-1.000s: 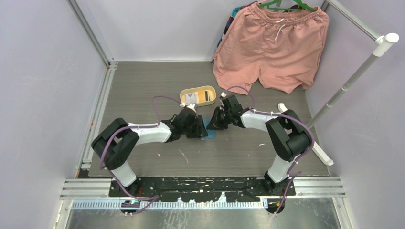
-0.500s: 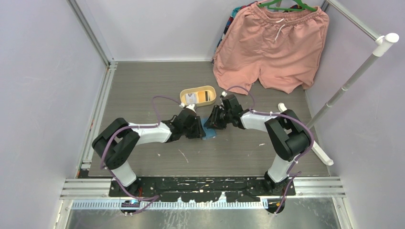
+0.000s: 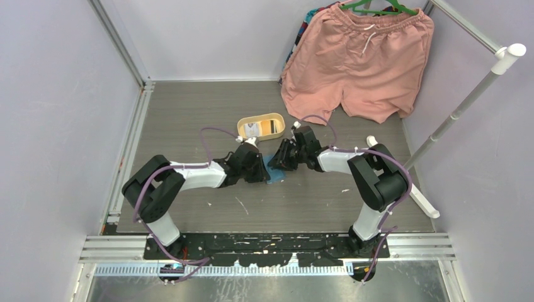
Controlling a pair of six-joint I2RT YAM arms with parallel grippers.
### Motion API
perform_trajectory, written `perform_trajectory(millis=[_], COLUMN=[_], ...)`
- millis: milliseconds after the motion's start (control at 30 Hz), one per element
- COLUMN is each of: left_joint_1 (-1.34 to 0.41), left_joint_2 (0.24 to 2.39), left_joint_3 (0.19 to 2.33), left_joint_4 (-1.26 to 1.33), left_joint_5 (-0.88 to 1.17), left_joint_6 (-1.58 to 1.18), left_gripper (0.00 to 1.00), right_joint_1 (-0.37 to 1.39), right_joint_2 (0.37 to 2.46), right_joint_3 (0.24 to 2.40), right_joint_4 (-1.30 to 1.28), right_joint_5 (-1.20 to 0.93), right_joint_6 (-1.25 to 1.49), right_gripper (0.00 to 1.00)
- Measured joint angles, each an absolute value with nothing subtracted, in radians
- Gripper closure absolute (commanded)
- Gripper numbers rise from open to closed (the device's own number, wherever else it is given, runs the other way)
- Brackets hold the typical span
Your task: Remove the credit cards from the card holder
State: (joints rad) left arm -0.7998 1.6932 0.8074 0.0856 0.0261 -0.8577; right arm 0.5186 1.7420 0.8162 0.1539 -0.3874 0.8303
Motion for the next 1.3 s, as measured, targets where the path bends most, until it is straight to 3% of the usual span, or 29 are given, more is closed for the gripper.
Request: perform_trajectory(millis=[200,567,833,1300], left_joint_1=[-0.799,-0.801,-0.802,-0.802], left_joint_2=[1.694,1.698,1.702,1.706], left_joint_3=[0.807,0.826,0.839,0.849], left_joint_4=[0.086,0.051,0.028,0.014], left_joint_5=[0.027,0.026,0.026,0.027], left_joint_6=[-0.860,-0.852,-0.848,-0.838], left_gripper=[1.00,1.00,1.00,1.00], right_joint_1=[0.520,0.530,0.563,0.718], right_joint_2=[1.726,1.617,1.629,1.663], right_joint_3=[0.823,0.960,0.991,1.143], right_joint_4=[0.118,-0.245,-0.370,-0.500], right_joint_5=[-0.376,-0.283,-0.239,0.025], right_joint_6=[0.818,0.663,0.593,0.484], right_gripper=[0.60,0.58,0.64,0.70])
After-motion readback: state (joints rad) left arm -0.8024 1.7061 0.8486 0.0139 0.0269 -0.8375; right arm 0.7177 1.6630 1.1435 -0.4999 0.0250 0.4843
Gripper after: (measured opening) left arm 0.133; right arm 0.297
